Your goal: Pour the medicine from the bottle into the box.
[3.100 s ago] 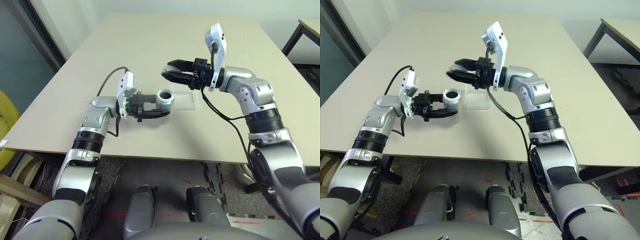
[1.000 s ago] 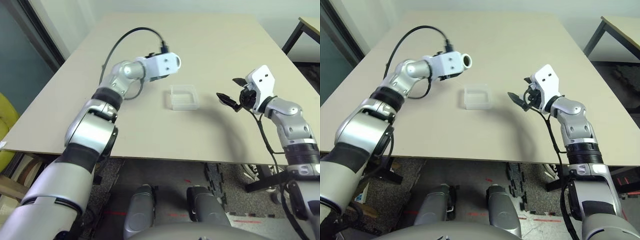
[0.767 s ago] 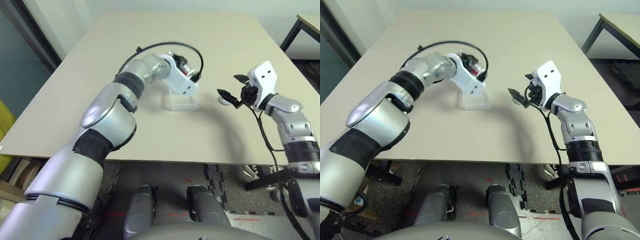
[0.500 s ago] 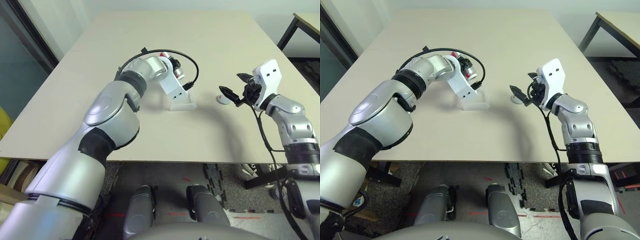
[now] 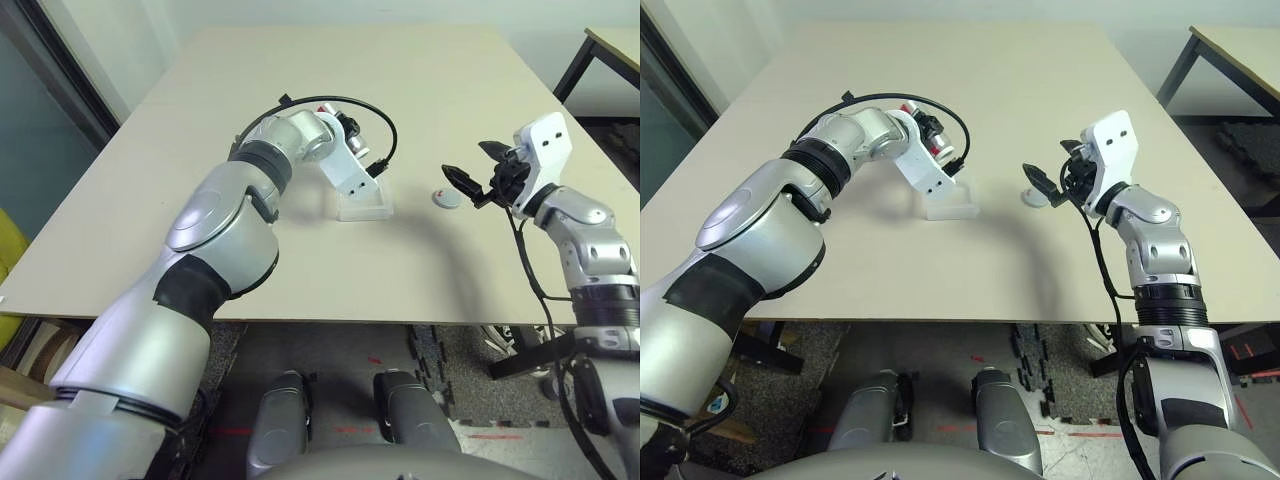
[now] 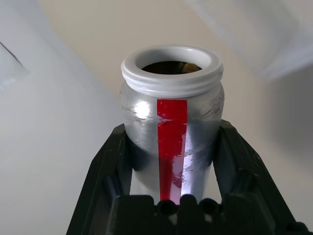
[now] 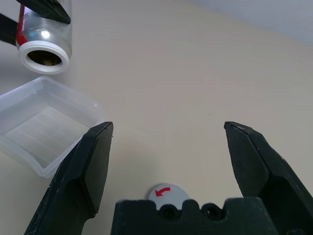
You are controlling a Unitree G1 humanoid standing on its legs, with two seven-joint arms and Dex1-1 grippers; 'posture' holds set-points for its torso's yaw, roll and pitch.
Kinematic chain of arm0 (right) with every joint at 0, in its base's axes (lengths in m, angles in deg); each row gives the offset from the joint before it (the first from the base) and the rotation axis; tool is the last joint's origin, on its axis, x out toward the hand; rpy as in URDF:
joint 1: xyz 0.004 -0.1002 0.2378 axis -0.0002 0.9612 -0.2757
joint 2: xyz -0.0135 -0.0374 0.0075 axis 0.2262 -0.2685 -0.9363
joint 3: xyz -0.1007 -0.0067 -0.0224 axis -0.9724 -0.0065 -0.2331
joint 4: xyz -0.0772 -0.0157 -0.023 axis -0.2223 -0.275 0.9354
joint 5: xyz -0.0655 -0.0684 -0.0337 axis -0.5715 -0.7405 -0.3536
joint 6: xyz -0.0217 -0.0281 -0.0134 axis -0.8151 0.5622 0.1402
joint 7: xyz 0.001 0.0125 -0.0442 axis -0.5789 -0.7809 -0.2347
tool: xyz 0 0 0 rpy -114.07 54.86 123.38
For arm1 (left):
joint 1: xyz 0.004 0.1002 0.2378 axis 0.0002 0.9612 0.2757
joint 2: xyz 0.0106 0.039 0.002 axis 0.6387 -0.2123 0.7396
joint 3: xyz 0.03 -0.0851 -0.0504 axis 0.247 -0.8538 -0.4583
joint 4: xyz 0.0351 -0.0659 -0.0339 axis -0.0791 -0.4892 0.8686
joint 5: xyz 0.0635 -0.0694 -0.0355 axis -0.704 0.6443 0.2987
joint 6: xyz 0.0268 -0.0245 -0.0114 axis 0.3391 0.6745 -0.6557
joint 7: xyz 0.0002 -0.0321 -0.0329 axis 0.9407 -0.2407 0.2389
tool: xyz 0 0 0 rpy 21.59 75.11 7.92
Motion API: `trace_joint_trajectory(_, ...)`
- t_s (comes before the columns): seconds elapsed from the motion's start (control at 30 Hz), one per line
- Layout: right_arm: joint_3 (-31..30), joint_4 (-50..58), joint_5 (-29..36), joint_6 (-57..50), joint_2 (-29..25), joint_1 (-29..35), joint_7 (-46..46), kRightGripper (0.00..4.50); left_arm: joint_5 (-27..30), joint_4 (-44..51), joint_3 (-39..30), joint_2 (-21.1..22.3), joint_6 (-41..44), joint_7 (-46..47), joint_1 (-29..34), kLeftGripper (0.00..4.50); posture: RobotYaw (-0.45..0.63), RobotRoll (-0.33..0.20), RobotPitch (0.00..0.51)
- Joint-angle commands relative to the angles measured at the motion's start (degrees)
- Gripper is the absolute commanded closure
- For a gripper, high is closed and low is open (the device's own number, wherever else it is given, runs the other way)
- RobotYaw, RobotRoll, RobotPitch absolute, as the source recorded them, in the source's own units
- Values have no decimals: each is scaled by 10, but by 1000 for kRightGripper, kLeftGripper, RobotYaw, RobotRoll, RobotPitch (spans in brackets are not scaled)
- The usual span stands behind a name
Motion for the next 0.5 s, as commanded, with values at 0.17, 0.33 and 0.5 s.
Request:
trace_joint_trajectory(0.17, -15, -18, -5, -1, 2, -12, 19, 0, 206, 8, -210, 11, 50, -127, 59, 2013, -81, 0, 58)
trace_joint_trajectory(0.33, -26, -35, -11, 7, 3, -24, 30, 0, 323, 22, -338, 6, 105, -172, 89, 2013, -72, 0, 64)
trace_joint_trajectory(0.5, -35, -45, -15, 11, -3, -33, 54, 0, 368, 40, -384, 20, 113, -192, 122, 2013, -61, 0, 68)
